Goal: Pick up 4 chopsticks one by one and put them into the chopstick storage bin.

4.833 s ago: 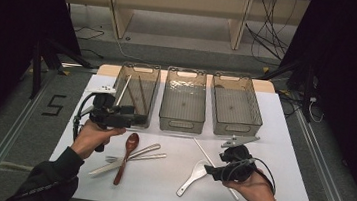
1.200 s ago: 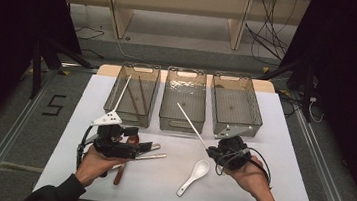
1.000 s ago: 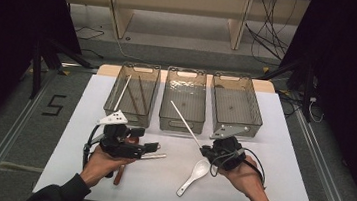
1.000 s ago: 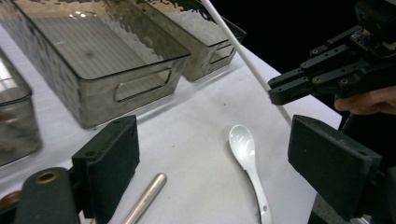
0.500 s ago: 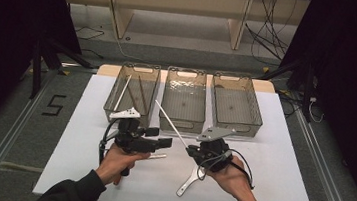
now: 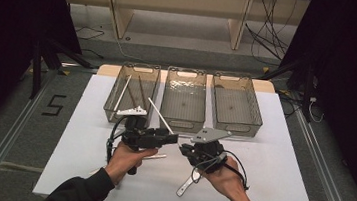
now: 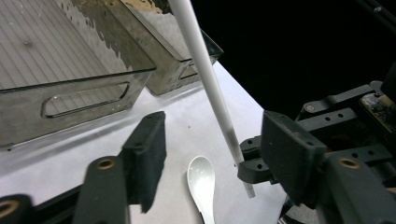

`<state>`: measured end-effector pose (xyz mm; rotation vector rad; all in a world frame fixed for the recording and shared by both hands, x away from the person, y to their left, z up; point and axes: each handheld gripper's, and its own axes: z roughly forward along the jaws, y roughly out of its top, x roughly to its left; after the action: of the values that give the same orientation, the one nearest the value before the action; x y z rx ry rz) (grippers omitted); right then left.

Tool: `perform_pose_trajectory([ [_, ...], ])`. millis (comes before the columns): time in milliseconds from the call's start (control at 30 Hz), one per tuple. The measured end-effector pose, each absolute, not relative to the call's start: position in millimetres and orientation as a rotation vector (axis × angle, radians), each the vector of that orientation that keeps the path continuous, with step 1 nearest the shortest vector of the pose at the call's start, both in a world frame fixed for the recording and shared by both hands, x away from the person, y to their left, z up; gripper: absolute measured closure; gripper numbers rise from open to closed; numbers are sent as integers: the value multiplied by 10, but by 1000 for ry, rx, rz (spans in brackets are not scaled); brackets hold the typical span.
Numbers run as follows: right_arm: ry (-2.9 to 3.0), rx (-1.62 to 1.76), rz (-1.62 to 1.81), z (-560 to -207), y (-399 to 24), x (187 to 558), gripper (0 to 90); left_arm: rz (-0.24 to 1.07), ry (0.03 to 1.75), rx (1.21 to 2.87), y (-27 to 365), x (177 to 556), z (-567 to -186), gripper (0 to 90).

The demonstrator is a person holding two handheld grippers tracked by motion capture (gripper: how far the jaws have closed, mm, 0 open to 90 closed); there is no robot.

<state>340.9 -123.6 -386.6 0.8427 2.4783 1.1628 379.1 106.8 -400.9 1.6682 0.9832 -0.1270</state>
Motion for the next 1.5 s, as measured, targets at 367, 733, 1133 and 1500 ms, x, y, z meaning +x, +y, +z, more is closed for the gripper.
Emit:
perform_pose_trajectory([
  [367,2464,826,1192,-3863,-1206,3383,851,-156,967,1672,1038,3781,-4008,583],
  [733,2467,821,1203,-3868,-1190,3375,850,-195,955,1667,1035,3787,-4018,742],
  [1133,2466,813,1217,-3873,-1179,3362,849,-272,950,1647,1056,3801,-3993,833],
  [1500,2505,830,1216,-3869,-1284,3377,598,-226,971,1672,1255,3914,-3909,840],
])
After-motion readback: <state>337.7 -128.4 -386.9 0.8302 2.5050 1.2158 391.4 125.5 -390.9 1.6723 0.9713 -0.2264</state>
